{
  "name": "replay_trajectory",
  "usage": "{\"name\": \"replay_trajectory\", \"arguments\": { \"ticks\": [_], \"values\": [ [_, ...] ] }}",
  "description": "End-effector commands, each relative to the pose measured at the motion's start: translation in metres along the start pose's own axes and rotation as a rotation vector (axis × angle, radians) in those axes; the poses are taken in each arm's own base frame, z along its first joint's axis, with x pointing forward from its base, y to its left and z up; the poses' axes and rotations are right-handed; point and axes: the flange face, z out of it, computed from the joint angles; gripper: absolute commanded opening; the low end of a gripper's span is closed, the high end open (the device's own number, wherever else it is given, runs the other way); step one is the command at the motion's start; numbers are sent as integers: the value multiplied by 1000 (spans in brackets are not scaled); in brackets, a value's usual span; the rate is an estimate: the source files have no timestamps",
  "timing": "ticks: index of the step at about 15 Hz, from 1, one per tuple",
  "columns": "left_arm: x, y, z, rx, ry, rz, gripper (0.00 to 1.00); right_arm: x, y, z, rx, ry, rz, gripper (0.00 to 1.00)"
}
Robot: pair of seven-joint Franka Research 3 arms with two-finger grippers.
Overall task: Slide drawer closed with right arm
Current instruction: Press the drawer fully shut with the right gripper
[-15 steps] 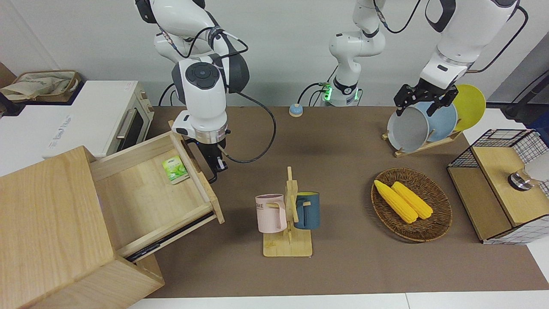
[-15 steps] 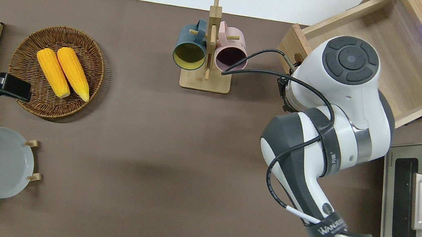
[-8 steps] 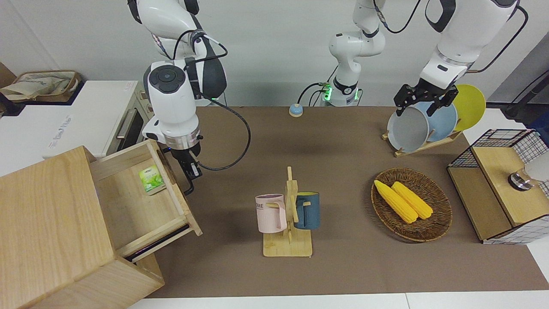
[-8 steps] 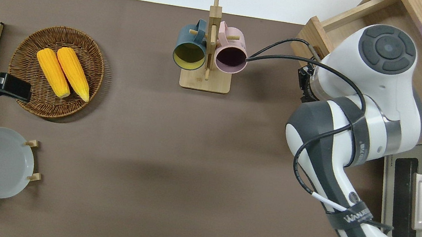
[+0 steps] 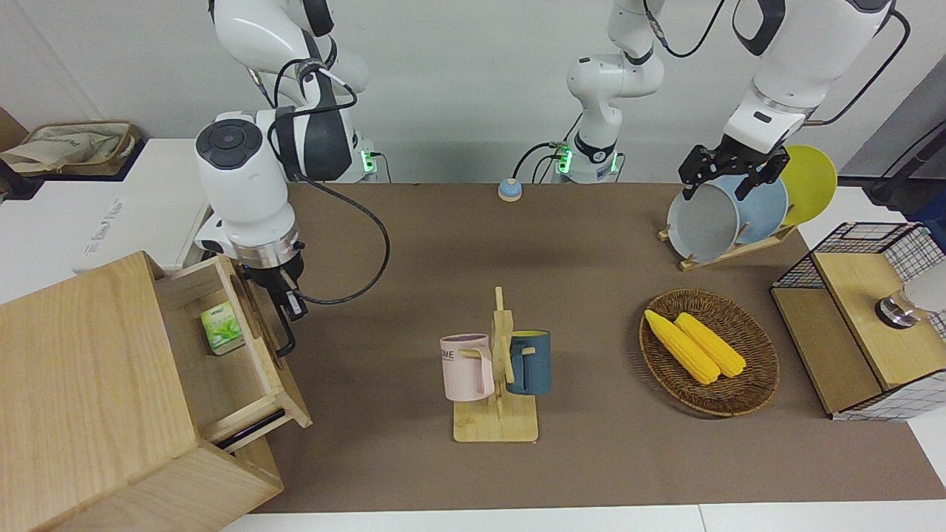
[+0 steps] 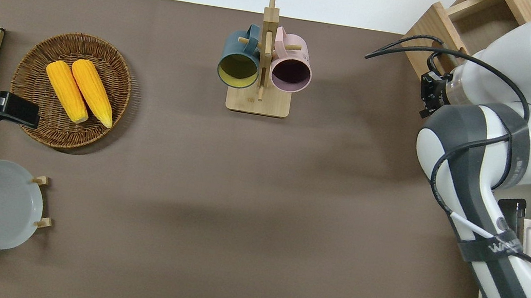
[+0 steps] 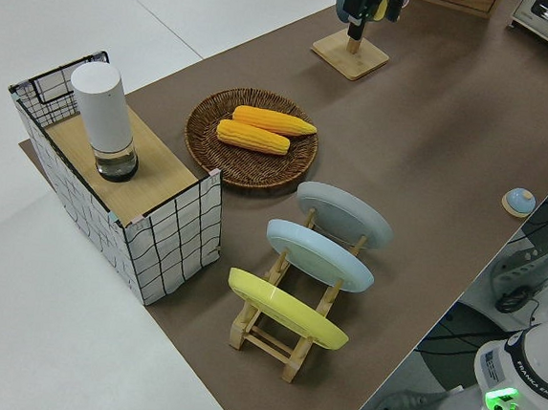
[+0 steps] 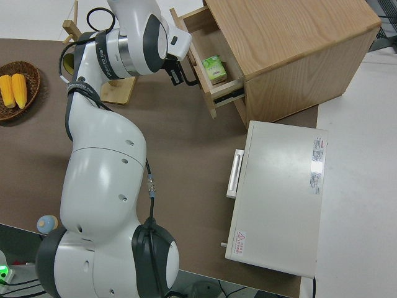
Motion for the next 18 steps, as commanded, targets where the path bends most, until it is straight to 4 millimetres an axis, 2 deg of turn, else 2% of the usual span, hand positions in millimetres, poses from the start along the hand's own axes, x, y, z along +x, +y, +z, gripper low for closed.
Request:
{"name": "replay_trajectory", "arguments": {
  "ticks": [1,12,18],
  "values": [
    [1,-1,-3,16,-7,11,993,38,8,-1,35,-5,-53,0],
    [1,-1,-4,16,-5,11,993,107,35,5,64,-12,-78,0],
    [1,-1,-3,16,-7,11,993,107,35,6,67,-8,-96,0]
  ]
}}
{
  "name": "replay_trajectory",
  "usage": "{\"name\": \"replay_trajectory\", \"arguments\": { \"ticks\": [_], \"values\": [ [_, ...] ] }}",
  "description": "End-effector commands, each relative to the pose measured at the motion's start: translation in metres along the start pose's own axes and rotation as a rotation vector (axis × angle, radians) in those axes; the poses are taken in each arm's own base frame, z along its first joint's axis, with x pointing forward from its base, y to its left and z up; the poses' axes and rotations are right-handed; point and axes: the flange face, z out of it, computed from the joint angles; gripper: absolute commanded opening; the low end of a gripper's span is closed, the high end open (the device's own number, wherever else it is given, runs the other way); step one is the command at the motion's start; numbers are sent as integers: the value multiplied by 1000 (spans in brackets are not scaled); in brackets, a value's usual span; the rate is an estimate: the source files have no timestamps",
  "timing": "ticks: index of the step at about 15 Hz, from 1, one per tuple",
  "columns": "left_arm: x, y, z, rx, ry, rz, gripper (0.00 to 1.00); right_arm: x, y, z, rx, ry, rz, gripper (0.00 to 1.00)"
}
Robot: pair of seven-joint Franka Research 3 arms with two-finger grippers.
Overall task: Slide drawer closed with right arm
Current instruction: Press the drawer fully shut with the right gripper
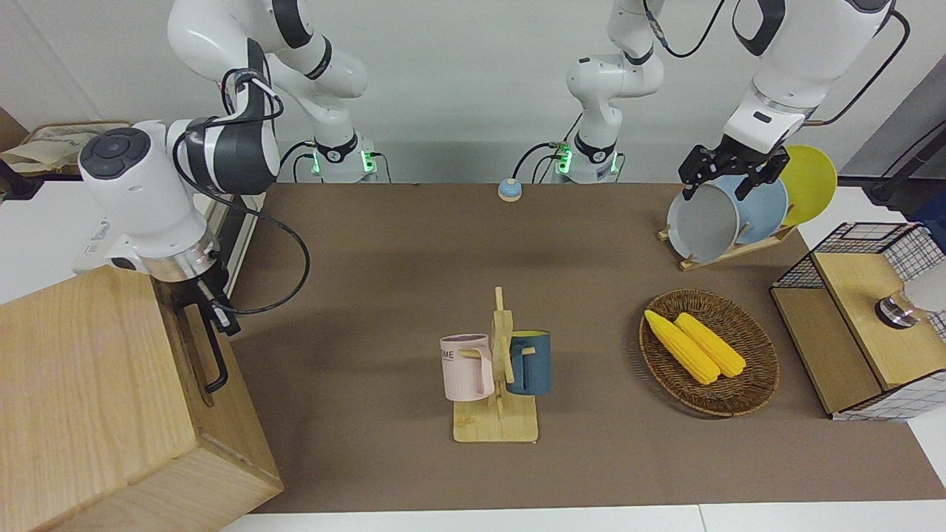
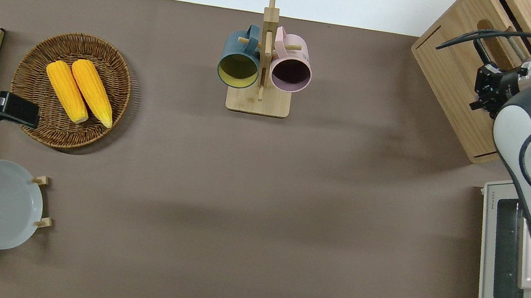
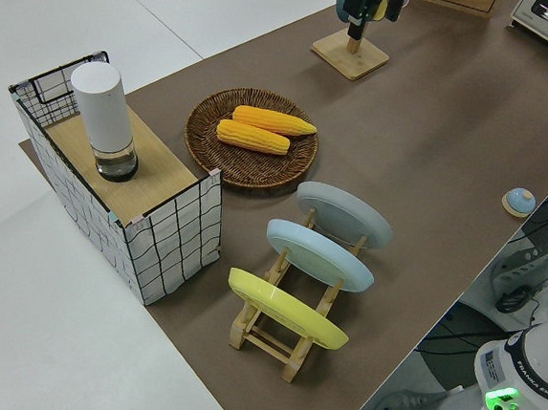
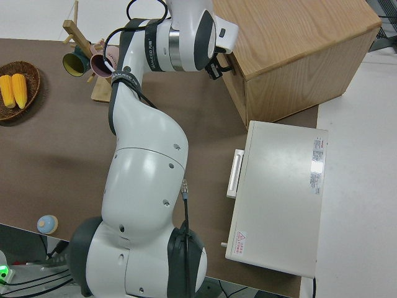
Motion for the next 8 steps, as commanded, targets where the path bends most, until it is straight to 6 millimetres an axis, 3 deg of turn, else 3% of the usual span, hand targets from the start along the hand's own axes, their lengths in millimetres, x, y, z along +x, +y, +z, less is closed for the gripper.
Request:
{"name": "replay_trajectory", "arguments": {
  "ticks": [1,6,8],
  "values": [
    [1,-1,-4,16,-5,11,993,11,-2,-1,21,17,-32,0],
    [1,-1,-3,16,-7,11,993,-30,-27,-1,0,-1,-93,0],
    [1,-1,-4,16,-5,11,993,-52,-38,-12,9,-2,-123,0]
  ]
}}
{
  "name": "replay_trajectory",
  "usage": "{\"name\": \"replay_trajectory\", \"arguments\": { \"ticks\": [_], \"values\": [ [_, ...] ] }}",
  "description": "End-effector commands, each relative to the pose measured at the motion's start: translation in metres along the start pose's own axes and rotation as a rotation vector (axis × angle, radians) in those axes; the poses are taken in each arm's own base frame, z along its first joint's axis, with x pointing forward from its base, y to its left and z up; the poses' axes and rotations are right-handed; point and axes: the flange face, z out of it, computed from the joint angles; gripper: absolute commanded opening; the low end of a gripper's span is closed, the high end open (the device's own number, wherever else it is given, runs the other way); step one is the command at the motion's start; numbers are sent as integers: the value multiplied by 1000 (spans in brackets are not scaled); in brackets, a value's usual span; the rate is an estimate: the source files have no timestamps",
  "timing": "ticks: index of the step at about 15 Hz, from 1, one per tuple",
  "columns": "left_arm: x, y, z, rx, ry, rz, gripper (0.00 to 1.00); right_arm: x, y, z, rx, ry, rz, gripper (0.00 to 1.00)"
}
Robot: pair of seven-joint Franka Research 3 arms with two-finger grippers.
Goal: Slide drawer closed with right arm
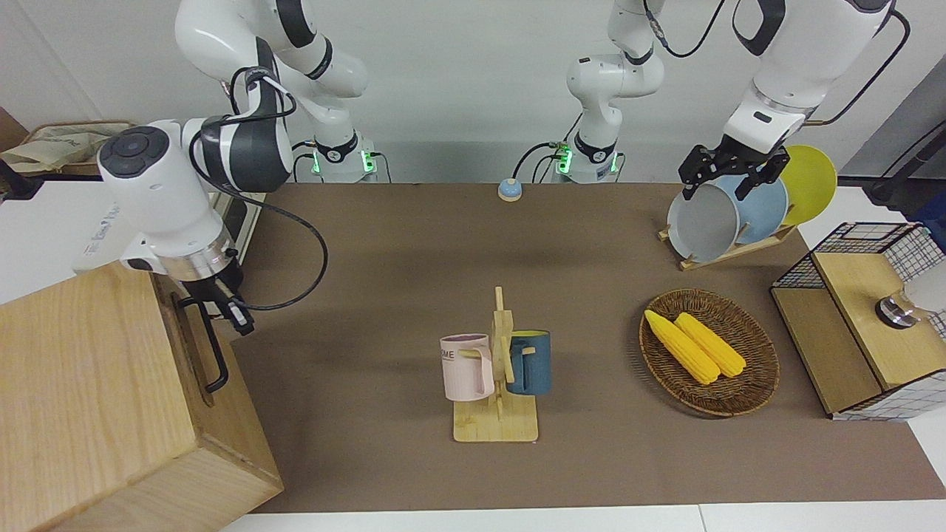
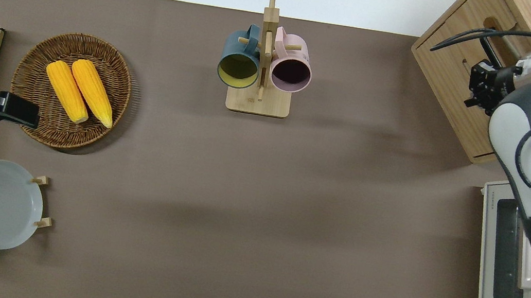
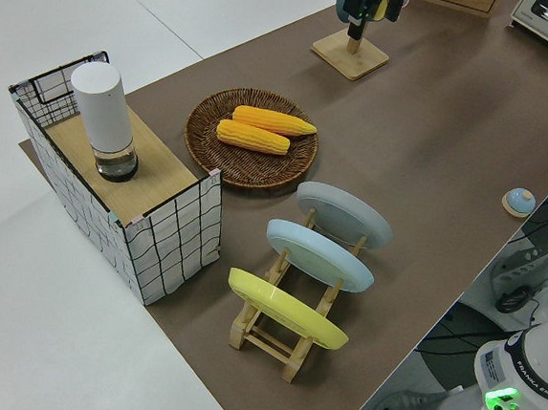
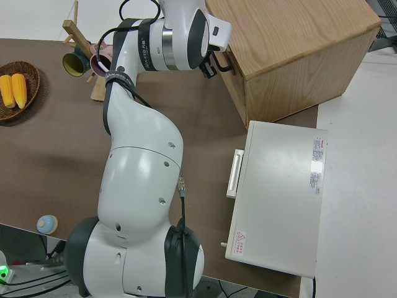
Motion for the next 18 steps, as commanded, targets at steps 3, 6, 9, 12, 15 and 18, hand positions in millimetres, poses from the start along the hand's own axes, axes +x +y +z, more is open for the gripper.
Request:
{"name": "replay_trajectory", "arguments": {
  "ticks": [3,6,9,12,15,18],
  "values": [
    [1,-1,-4,16,-5,11,993,-78,-38,-30,-25,-6,-146,0],
    [1,-1,-4,16,-5,11,993,-124,-49,-53,-34,-6,-229,0],
    [1,-1,-4,16,-5,11,993,-166,-53,-79,-48,-30,-353,0],
    [1,-1,-4,16,-5,11,993,-190,-42,-108,0,-70,-445,0],
    [2,-1,-3,16,-7,11,993,-206,-24,-125,27,-89,-551,0],
    [1,-1,-4,16,-5,11,993,-213,-7,-132,30,-94,-661,0]
  ]
}}
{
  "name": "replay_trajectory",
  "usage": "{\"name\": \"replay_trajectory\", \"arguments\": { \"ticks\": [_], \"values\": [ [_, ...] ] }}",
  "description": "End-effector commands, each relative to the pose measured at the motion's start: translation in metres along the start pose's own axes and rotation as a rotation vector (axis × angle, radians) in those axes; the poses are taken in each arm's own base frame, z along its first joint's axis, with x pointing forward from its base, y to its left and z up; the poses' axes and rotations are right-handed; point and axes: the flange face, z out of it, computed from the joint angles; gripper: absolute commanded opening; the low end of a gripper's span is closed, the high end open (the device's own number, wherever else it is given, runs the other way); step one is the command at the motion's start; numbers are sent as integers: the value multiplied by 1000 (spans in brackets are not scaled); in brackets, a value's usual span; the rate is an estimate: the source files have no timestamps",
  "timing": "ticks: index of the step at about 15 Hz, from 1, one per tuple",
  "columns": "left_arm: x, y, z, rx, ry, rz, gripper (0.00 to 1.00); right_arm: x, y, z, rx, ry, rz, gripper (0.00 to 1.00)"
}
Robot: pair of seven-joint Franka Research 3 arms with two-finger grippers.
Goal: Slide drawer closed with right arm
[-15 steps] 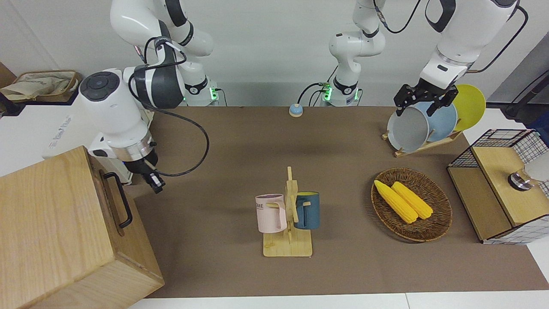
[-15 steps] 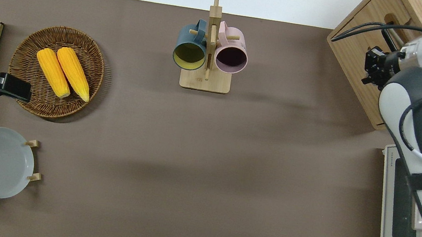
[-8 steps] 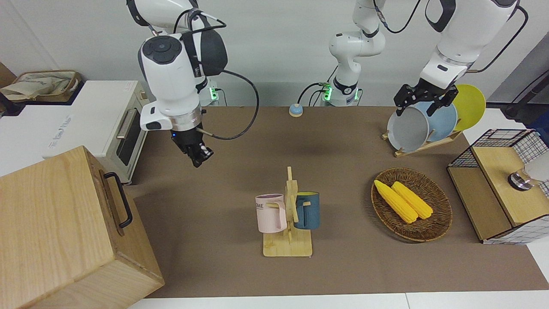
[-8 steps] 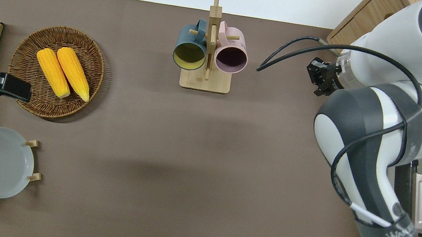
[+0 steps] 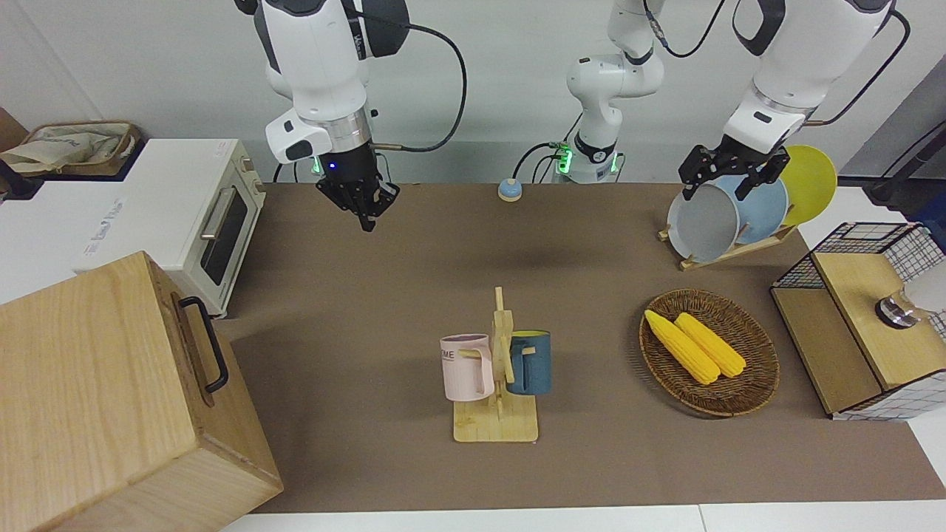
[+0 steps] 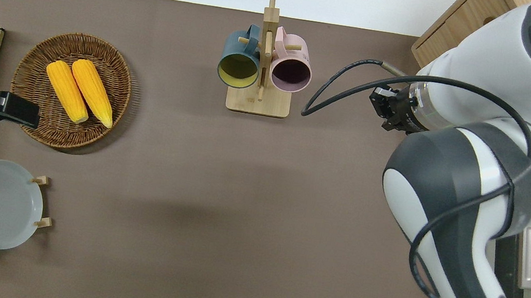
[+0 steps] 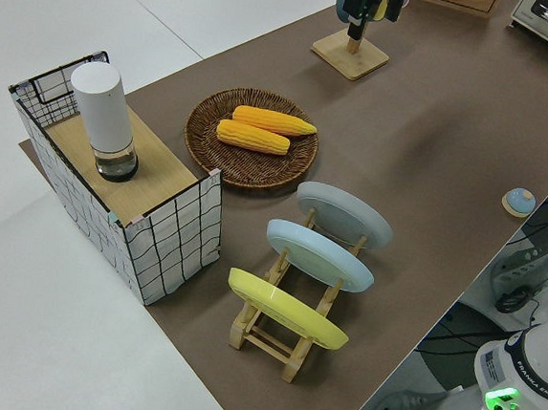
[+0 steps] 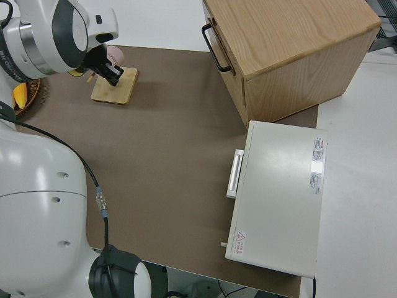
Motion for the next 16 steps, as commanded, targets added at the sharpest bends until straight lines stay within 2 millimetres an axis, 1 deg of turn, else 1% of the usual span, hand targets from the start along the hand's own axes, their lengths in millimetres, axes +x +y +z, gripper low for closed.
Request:
{"name": "replay_trajectory", "arguments": {
  "ticks": [1,4,6,7,9,10,12,13,15,16],
  "values": [
    [1,-1,-4,16,-5,11,993,-23,22,-1,-3,-20,-140,0],
    [1,-1,-4,16,-5,11,993,-23,36,8,-35,-26,-245,0],
    [1,-1,-4,16,-5,11,993,-17,50,9,-44,-24,-284,0],
    [1,-1,-3,16,-7,11,993,-14,53,8,-50,-22,-309,0],
    [1,-1,-3,16,-7,11,993,-5,67,9,-64,-17,-337,0],
    [1,-1,-4,16,-5,11,993,-2,71,10,-65,-18,-334,0],
    [1,-1,-4,16,-5,11,993,0,71,11,-78,-15,-333,0],
    [1,-1,-4,16,-5,11,993,2,72,11,-90,-11,-330,116],
    [1,-1,-4,16,-5,11,993,4,73,11,-88,-11,-317,458],
    [1,-1,-3,16,-7,11,993,5,74,10,-87,-10,-316,584]
  ]
}}
